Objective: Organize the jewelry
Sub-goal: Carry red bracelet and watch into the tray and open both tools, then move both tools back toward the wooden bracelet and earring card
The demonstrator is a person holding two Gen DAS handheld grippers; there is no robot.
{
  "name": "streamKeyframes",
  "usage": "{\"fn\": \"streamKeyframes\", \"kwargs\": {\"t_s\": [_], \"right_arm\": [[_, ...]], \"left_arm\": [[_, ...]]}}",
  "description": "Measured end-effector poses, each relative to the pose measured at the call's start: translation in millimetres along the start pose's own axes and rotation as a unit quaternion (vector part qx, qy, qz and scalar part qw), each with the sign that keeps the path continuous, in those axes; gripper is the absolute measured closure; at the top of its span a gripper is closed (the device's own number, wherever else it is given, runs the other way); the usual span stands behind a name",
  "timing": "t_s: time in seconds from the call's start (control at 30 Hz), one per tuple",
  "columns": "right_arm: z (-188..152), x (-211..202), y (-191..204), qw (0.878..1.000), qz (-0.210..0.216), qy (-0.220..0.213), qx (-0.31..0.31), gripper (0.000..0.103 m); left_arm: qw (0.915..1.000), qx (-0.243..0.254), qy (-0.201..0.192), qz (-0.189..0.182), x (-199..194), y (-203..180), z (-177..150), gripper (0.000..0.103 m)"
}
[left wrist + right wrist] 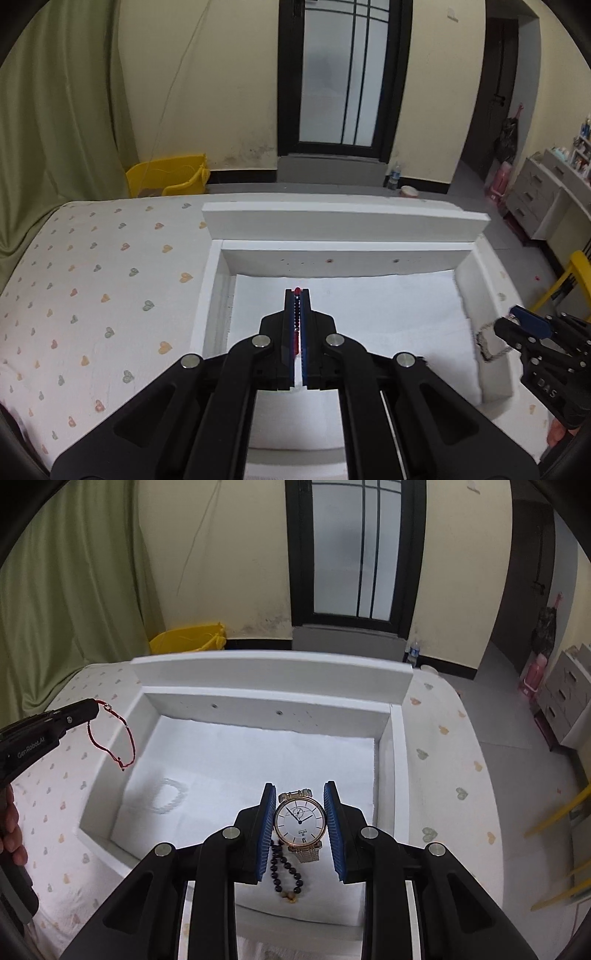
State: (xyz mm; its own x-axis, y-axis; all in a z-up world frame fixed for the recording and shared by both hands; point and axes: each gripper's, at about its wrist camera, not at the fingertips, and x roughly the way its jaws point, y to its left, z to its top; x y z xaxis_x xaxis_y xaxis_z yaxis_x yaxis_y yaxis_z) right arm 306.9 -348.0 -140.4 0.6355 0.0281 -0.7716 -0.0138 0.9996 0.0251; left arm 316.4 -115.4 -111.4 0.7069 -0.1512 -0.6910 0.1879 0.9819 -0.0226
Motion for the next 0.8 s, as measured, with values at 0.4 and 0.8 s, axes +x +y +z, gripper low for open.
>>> {"fn": "streamKeyframes", "kwargs": {"t_s": [0.4,0.8], "right_arm": [[-9.5,6.7,2.5,1.0,-0.008,-0.013,-0.013,0.061],[-27.3,-40.6,4.3,1.0,-0.013,-0.014,-0.001,0.061]], "left_arm": [[0.9996,-0.002,0.021,0.018,19.1,2.4,-13.1,0.021],[0.9996,0.006,0.028,0.009,-22.9,4.6,-27.8,0.02]]}}
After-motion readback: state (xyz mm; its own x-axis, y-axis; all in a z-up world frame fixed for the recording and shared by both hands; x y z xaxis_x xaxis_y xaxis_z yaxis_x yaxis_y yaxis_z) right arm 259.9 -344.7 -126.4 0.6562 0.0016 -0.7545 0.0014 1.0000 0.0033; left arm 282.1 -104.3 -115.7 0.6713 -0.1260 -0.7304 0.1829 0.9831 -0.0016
